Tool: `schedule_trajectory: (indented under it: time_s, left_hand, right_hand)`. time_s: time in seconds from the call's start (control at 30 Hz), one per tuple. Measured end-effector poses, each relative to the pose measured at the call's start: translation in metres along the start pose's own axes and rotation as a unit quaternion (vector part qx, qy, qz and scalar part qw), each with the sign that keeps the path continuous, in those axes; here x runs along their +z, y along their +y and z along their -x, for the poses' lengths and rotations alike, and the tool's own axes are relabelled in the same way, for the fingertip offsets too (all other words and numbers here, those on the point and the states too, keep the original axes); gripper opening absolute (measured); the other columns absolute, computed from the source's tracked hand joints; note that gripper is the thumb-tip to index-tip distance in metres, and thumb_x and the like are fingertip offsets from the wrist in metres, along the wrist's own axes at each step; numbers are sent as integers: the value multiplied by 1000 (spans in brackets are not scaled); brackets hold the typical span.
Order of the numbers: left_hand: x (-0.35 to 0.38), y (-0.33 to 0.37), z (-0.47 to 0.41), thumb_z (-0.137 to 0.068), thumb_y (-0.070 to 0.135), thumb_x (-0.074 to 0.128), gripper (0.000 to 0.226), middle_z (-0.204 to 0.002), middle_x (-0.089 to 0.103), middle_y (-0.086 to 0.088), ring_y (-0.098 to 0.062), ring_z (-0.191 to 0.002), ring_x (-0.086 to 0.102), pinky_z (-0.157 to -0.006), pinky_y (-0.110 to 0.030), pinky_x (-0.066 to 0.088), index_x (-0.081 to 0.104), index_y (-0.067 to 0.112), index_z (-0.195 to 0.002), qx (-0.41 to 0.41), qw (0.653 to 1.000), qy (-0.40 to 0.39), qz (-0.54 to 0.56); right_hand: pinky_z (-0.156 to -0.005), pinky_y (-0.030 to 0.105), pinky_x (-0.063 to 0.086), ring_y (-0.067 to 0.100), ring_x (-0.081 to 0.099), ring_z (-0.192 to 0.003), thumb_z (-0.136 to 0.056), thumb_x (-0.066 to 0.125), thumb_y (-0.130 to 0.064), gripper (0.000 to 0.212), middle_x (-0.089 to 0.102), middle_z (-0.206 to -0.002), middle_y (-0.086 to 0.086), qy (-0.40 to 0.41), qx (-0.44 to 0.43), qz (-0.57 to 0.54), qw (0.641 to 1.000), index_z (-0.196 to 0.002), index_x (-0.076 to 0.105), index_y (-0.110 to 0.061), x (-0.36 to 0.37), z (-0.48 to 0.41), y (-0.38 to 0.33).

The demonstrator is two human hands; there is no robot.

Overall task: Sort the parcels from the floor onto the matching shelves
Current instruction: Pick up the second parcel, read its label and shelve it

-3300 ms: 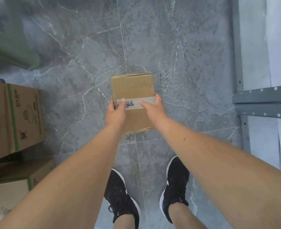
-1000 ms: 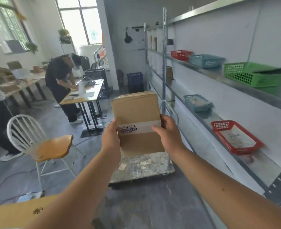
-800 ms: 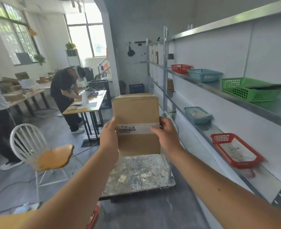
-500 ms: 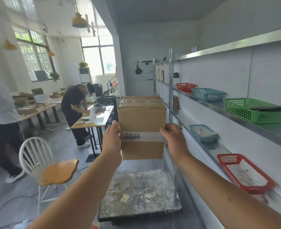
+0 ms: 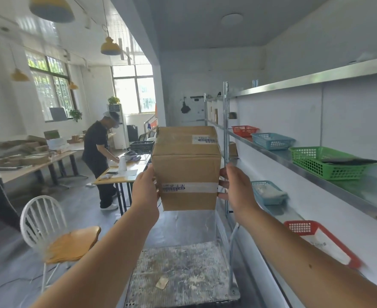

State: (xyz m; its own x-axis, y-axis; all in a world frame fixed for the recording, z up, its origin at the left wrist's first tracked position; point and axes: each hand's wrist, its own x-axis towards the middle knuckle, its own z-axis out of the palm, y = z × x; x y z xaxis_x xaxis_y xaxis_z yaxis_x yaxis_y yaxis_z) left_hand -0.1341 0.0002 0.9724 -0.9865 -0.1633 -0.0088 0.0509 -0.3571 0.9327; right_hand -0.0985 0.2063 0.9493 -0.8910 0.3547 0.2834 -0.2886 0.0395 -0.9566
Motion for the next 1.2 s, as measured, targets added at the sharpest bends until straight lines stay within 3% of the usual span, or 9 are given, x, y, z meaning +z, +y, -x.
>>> schedule_trajectory:
  time_s: [0.2, 0.33, 0.43, 0.5, 0.57, 0.77, 0.9, 1.07, 1.2]
  left_hand:
    - [6, -4, 12, -106, 39, 55, 24, -98, 64, -1, -22, -92, 61, -86, -44, 52, 72, 23, -109, 3, 1000, -10, 6]
    - [9, -6, 18, -108, 54, 52, 29, -105, 68, 3, -20, -101, 67, -105, -45, 57, 72, 34, -99, -13, 1000, 2, 13]
    - [13, -8, 27, -105, 62, 50, 32, -115, 73, 2, -23, -116, 67, -118, -46, 46, 68, 39, -93, -15, 999, 3, -29]
    - [12, -12, 30, -100, 69, 51, 38, -124, 74, 2, -24, -129, 62, -125, -49, 38, 73, 38, -101, 1, 998, -14, -59]
    - [12, -16, 32, -91, 74, 54, 52, -133, 75, 3, -23, -133, 62, -126, -48, 37, 76, 36, -118, 14, 998, -31, -61]
    - [17, -17, 36, -112, 56, 39, 45, -112, 81, 0, -22, -110, 74, -81, -35, 53, 78, 35, -100, 11, 998, -37, -42]
    - [18, -18, 41, -108, 61, 44, 39, -113, 75, 9, -13, -106, 67, -98, -43, 51, 75, 37, -107, 1, 999, -24, -30]
    - [15, -22, 43, -107, 61, 47, 39, -107, 81, 7, -14, -101, 71, -98, -46, 56, 77, 36, -109, 1, 999, -31, -21]
    - [11, -25, 44, -104, 60, 54, 35, -112, 81, 6, -18, -112, 68, -111, -52, 47, 79, 35, -107, 8, 999, -28, -16]
  right_hand:
    - [-99, 62, 58, 25, 74, -108, -101, 43, -61, 41, 79, -107, -4, 7, -14, -6, 1000, -99, 74, -34, -9, 5, -12]
    - [-106, 57, 56, 23, 73, -111, -111, 42, -49, 39, 78, -110, -2, -4, 8, -24, 1000, -101, 77, -36, -14, 5, -13]
    - [-103, 49, 57, 22, 72, -116, -111, 43, -49, 40, 79, -113, -1, 0, 21, -37, 999, -96, 79, -43, -18, 1, -10]
    - [-93, 42, 59, 22, 72, -114, -112, 39, -48, 43, 80, -111, -1, 6, 33, -57, 998, -100, 78, -36, -22, 2, -10]
    - [-100, 45, 58, 22, 74, -112, -113, 32, -50, 51, 82, -108, 0, 11, 39, -64, 997, -103, 78, -32, -26, 3, -11]
    - [-99, 41, 56, 22, 73, -112, -114, 29, -49, 52, 80, -110, 1, 18, 49, -69, 996, -111, 75, -25, -35, 4, -11]
    - [-85, 36, 55, 22, 73, -111, -114, 32, -46, 52, 80, -116, 6, 19, 40, -78, 996, -120, 75, -16, -39, 4, -8]
    - [-78, 31, 55, 11, 78, -83, -114, 38, -36, 50, 83, -90, 3, 23, 20, -68, 997, -103, 76, -6, -43, 6, -5]
    - [-78, 34, 59, 34, 77, -96, -112, 45, -40, 51, 79, -107, 24, 35, 8, -85, 996, -112, 73, 3, -41, 7, 0]
